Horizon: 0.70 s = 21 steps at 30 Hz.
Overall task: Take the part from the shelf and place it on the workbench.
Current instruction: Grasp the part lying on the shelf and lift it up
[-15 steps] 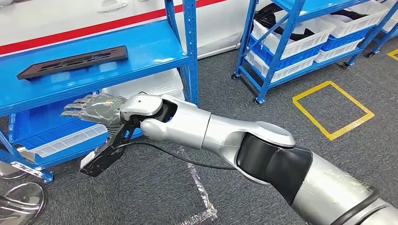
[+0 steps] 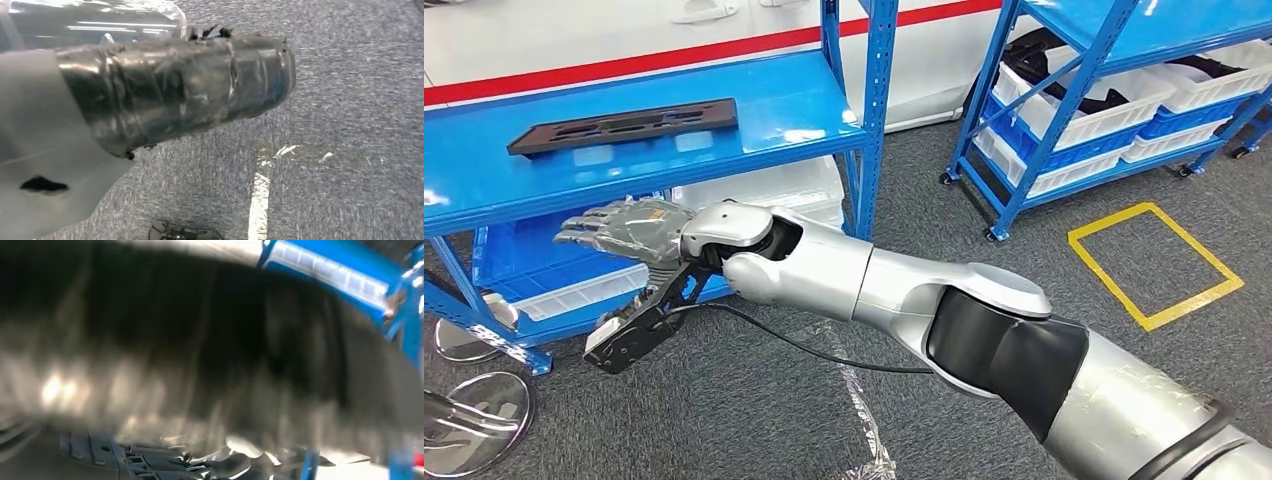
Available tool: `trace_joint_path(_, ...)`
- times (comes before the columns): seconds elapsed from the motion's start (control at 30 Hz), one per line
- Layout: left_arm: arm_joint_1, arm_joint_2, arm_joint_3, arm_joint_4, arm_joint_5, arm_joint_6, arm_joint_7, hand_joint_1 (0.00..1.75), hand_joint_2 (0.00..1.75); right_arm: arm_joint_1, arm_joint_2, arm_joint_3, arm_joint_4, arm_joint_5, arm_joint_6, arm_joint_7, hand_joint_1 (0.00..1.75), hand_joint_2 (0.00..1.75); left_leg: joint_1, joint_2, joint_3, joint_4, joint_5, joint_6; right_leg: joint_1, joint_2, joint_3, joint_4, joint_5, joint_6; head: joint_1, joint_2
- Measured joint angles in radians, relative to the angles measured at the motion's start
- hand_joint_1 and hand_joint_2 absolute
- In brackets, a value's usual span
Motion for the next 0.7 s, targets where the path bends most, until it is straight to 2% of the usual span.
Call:
trace_joint_path(0.03,0.001,-0.001,0.0,0.0,0.0,0.0,0.001,0.0,0.0,0.0,0.0,-0.001,0.001,0.01,-0.011,0.003,0.0,1.75,0.0,-0.004,0.003,0.005,-0.006,-0.003,-0.002,0.0,0.024,-0.065,0.044,-0.001,0.0,0.0)
trace_joint_path(0.07,0.001,-0.001,0.0,0.0,0.0,0.0,0.002,0.0,0.0,0.0,0.0,-0.003,0.002,0.018,-0.019,0.004,0.0,1.75,0.0,-0.007,0.003,0.012,-0.013,-0.008,-0.003,0.001,0.05,-0.128,0.074,-0.003,0.0,0.0)
trace_joint_path(0.1,0.0,-0.002,0.0,0.0,0.0,0.0,0.002,0.0,0.0,0.0,0.001,-0.004,0.002,0.026,-0.025,0.005,0.0,1.75,-0.001,-0.01,0.002,0.019,-0.02,-0.014,-0.003,0.003,0.071,-0.178,0.093,-0.006,-0.001,0.0)
trace_joint_path(0.13,-0.001,-0.002,0.0,0.0,0.0,0.0,0.002,0.0,0.0,0.0,0.003,-0.005,0.003,0.034,-0.029,0.006,0.0,1.75,-0.003,-0.012,-0.001,0.025,-0.024,-0.02,-0.002,0.005,0.083,-0.208,0.099,-0.009,-0.001,0.0)
trace_joint_path(0.23,0.001,-0.003,0.0,0.0,-0.001,0.0,0.001,0.0,0.0,0.0,0.007,-0.008,0.006,0.067,-0.047,0.004,0.0,1.75,-0.003,-0.013,-0.004,0.027,-0.03,-0.034,-0.001,0.008,0.091,-0.223,0.093,-0.026,-0.001,0.0)
trace_joint_path(0.3,0.0,-0.003,0.0,0.0,-0.002,0.0,0.001,0.0,0.0,-0.002,0.011,-0.015,0.007,0.085,-0.062,0.0,0.0,1.75,-0.002,-0.01,-0.017,0.064,-0.053,-0.044,-0.006,0.008,0.102,-0.23,0.092,-0.036,-0.004,0.0)
trace_joint_path(0.33,0.0,-0.003,0.0,0.0,-0.003,0.0,0.001,0.0,0.0,-0.003,0.013,-0.019,0.007,0.09,-0.067,-0.001,0.0,1.75,-0.001,-0.008,-0.042,0.114,-0.075,-0.05,-0.007,0.007,0.108,-0.232,0.089,-0.041,-0.005,0.0)
trace_joint_path(0.4,0.0,-0.003,0.0,0.0,-0.003,0.0,0.001,0.0,0.0,-0.003,0.015,-0.023,0.009,0.096,-0.068,-0.001,0.0,1.75,0.001,-0.005,-0.113,0.244,-0.119,-0.058,-0.005,0.007,0.117,-0.233,0.083,-0.046,-0.006,0.0)
trace_joint_path(0.43,0.001,-0.004,0.0,0.0,-0.003,0.0,0.001,0.0,0.0,-0.002,0.016,-0.024,0.01,0.097,-0.068,0.0,0.0,1.75,0.002,-0.005,-0.143,0.289,-0.125,-0.059,-0.004,0.007,0.121,-0.233,0.079,-0.048,-0.006,0.0)
trace_joint_path(0.47,0.003,-0.005,0.0,0.001,-0.003,0.0,0.002,0.0,0.0,-0.002,0.016,-0.024,0.012,0.097,-0.068,0.0,0.0,1.75,0.002,-0.005,-0.156,0.299,-0.113,-0.057,-0.002,0.008,0.125,-0.232,0.075,-0.048,-0.006,0.0)
trace_joint_path(0.5,0.004,-0.005,0.0,0.001,-0.003,0.0,0.002,0.0,0.0,-0.001,0.016,-0.025,0.013,0.097,-0.068,0.0,0.0,1.75,0.001,-0.005,-0.151,0.27,-0.082,-0.053,0.0,0.008,0.131,-0.232,0.071,-0.049,-0.006,0.0)
trace_joint_path(0.57,0.004,-0.004,0.0,0.001,-0.003,0.0,0.002,0.0,0.0,-0.003,0.018,-0.028,0.014,0.098,-0.068,0.0,0.0,1.75,-0.003,-0.005,-0.098,0.138,-0.002,-0.038,0.003,0.009,0.146,-0.233,0.062,-0.048,-0.006,0.0)
trace_joint_path(0.6,0.004,-0.003,0.0,0.001,-0.004,-0.001,0.002,0.0,0.0,-0.004,0.019,-0.03,0.015,0.099,-0.068,0.0,0.0,1.75,-0.007,-0.005,-0.069,0.078,0.022,-0.029,0.005,0.009,0.15,-0.235,0.058,-0.046,-0.006,0.0)
trace_joint_path(0.63,0.003,-0.002,0.0,0.001,-0.004,-0.001,0.003,0.0,0.0,-0.006,0.02,-0.031,0.015,0.101,-0.069,0.0,0.0,1.75,-0.011,-0.004,-0.048,0.036,0.03,-0.021,0.005,0.009,0.153,-0.237,0.055,-0.043,-0.006,0.0)
trace_joint_path(0.7,0.002,-0.002,-0.001,0.001,-0.005,-0.001,0.005,0.0,0.0,-0.007,0.021,-0.033,0.017,0.109,-0.07,0.0,0.0,1.75,-0.016,-0.005,-0.034,0.01,0.023,-0.013,0.006,0.009,0.154,-0.243,0.052,-0.034,-0.006,0.0)
